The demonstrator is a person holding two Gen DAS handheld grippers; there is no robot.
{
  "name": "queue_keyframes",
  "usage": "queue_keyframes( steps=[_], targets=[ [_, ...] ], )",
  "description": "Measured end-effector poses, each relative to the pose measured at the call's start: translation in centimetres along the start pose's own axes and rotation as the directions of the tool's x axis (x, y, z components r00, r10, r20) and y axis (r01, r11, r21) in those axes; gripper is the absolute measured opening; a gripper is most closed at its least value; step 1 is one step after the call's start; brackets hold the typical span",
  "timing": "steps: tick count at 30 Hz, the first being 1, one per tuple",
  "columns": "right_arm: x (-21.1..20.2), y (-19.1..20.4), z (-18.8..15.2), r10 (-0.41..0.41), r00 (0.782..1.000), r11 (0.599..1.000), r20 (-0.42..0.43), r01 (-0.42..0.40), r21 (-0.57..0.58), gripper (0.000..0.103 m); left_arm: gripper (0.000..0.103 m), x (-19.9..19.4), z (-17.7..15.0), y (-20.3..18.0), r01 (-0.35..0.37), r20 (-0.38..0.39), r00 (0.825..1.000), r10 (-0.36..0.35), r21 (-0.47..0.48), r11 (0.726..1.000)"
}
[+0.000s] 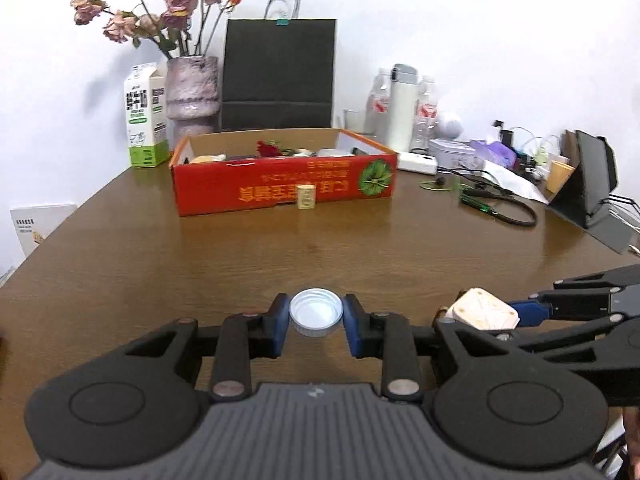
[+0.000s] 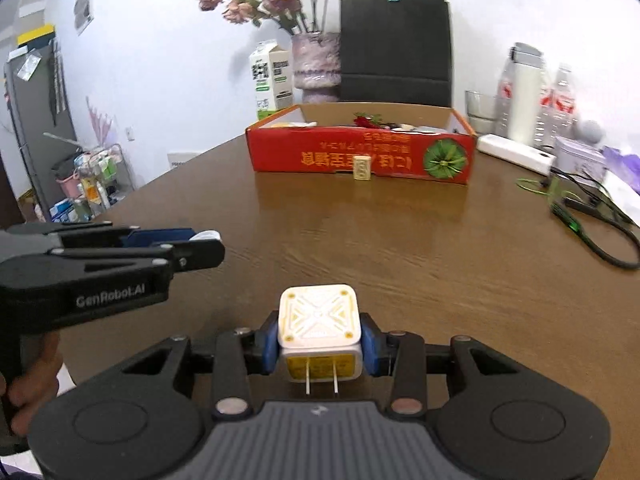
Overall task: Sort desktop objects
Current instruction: 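Carry the cap and charger into the box and open both tools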
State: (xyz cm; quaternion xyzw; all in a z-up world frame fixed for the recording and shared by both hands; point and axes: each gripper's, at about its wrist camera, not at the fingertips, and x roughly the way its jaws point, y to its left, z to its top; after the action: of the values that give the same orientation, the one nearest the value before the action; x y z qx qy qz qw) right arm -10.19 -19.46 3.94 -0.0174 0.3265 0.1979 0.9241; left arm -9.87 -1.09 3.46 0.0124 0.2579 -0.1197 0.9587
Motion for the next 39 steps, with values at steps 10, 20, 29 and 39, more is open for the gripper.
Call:
queue_keyframes(
  steps=[10,20,29,39],
  targets=[
    [-1.8,-0.3,0.3,-0.033,0.998,0.999,0.059,0.032,0.018,0.038,0.029,-1.7,0.4,-0.9,0.017,0.051,0.999,-0.018,0.024,1.000],
    [-0.1,-1.6,3.0,-0.015,0.993,0.997,0.119,0.006,0.073,0.038,0.029,1.0,2.8,1.6,0.025,0.042,0.999,-0.024,-0.026,0.999],
    [2.9,-5.4,10.4,-0.016,0.980,0.994,0.197,-0.005,0.106,0.038,0.029,4.8,9.9,6.1,0.031,0.089,0.996,-0.024,-0.083,0.996],
    [12.9,-11.8,24.4,-0.072,0.973,0.993,0.220,0.048,0.110,0.038,0.029,16.1,21.1,13.0,-0.060,0.017,0.998,0.063,-0.153,0.986]
  ],
)
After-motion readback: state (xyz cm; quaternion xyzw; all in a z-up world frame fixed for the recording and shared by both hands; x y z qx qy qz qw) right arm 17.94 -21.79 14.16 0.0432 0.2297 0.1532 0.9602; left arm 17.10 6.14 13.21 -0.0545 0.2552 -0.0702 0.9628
